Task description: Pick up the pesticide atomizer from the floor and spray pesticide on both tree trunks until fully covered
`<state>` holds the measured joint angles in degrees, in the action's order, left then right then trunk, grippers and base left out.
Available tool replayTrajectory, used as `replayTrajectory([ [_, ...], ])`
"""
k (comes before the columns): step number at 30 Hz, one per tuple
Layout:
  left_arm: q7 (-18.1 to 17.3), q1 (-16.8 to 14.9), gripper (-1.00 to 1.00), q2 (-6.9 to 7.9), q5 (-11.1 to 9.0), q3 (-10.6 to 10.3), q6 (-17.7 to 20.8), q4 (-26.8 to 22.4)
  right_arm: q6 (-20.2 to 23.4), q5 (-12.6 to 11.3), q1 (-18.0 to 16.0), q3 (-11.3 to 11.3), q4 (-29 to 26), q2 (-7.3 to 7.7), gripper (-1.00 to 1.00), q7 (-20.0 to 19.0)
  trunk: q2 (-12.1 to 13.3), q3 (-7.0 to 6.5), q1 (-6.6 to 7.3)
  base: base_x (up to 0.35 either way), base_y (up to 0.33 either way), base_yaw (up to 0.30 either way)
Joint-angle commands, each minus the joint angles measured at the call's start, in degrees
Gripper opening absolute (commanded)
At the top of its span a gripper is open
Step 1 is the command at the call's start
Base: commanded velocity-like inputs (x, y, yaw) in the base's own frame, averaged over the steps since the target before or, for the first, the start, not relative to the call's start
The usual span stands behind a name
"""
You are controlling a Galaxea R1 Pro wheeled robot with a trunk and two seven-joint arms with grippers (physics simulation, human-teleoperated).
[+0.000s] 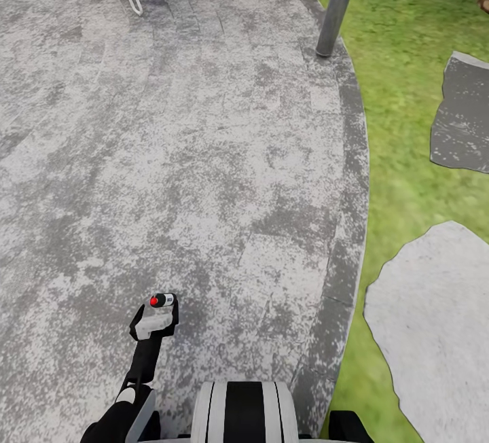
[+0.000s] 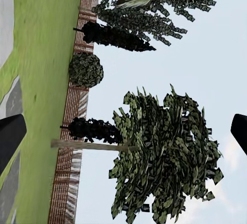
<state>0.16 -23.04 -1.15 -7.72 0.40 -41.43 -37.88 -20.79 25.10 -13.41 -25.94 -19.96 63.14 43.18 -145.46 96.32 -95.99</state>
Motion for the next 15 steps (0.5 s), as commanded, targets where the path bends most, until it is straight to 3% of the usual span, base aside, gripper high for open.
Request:
replayTrajectory([
  [1,0.02,-0.03,1.00,-0.02,-0.10,0.04,-0.17,0.04,-0.30,0.48,-0.12,-0.38,0.10,-0.03,1.00,-0.03,-0.01,0.02,0.01,0.000,0.000,0.000],
  [15,0.01,0.00,1.00,0.00,-0.10,0.04,-0.23,0.08,-0.30,0.48,-0.12,-0.37,0.10,-0.03,1.00,-0.03,-0.01,0.02,0.01,0.000,0.000,0.000],
])
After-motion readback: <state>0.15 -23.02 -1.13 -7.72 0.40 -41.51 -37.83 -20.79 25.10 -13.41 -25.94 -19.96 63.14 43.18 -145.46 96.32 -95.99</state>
